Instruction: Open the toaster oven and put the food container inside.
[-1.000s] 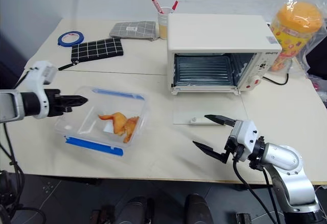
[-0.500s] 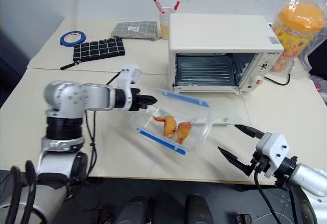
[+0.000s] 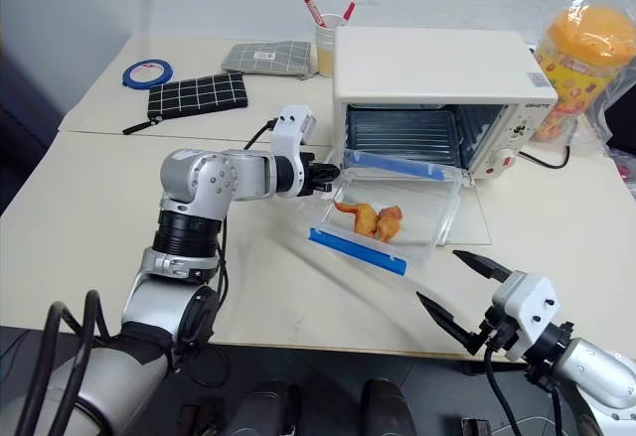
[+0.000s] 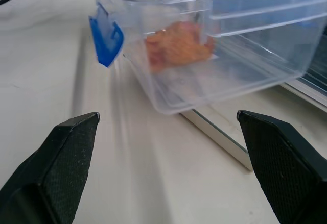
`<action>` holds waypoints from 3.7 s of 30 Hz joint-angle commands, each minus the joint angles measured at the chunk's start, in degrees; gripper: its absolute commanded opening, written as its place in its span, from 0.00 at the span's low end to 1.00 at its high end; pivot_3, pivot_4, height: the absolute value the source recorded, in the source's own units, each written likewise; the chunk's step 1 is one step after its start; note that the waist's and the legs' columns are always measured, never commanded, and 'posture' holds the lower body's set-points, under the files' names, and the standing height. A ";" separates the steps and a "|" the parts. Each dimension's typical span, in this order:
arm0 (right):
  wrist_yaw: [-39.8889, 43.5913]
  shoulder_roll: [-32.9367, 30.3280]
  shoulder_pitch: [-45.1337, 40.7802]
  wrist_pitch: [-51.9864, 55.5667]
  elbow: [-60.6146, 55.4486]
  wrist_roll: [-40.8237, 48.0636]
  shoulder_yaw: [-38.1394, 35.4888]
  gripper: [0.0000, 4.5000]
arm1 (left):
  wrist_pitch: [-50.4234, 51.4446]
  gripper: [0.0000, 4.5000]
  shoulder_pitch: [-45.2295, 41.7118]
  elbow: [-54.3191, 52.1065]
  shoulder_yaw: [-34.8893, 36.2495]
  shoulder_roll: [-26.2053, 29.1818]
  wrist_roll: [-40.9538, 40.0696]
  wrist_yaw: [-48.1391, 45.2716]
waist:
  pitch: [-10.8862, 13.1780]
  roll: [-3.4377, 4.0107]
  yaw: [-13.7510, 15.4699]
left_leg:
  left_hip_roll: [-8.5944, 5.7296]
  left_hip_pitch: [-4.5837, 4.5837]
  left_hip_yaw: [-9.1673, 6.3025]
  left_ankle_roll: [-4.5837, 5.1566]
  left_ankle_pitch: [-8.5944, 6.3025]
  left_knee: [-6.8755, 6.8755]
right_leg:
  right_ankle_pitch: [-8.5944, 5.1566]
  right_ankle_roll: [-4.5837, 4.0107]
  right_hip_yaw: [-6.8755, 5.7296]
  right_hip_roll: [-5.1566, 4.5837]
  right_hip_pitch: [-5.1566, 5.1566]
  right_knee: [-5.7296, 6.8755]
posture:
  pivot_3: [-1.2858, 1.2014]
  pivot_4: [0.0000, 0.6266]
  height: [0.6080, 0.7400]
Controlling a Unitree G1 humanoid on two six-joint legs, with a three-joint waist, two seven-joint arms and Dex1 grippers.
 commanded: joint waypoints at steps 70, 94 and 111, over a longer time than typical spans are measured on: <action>-3.80 -9.11 -37.05 7.16 26.18 -11.15 8.05 0.00 | -66.79 0.01 9.93 15.68 -11.73 -3.39 19.93 -38.97 | -0.04 0.06 -0.17 | -0.23 -0.24 -0.03 0.55 0.05 0.09 | 0.20 0.36 -0.08 -0.20 0.03 -0.03 | 0.52 0.24 1.00; 6.20 -13.60 -37.48 3.78 30.63 -6.89 1.35 0.00 | -66.49 0.01 10.02 11.55 -8.21 3.37 15.58 -50.27 | -0.02 0.14 -0.22 | -0.20 -0.44 0.05 0.48 0.10 0.07 | 0.22 0.40 -0.40 -0.19 0.00 -0.12 | 0.52 0.24 1.00; 13.31 -12.25 -37.47 -8.74 61.37 -13.35 5.43 0.00 | -61.09 0.01 31.25 -2.80 1.32 27.32 3.19 -70.94 | -0.02 0.18 -1.79 | 0.08 -0.16 -0.03 0.49 0.11 0.09 | 0.24 0.37 -0.15 -0.24 0.12 0.00 | 0.52 0.24 1.00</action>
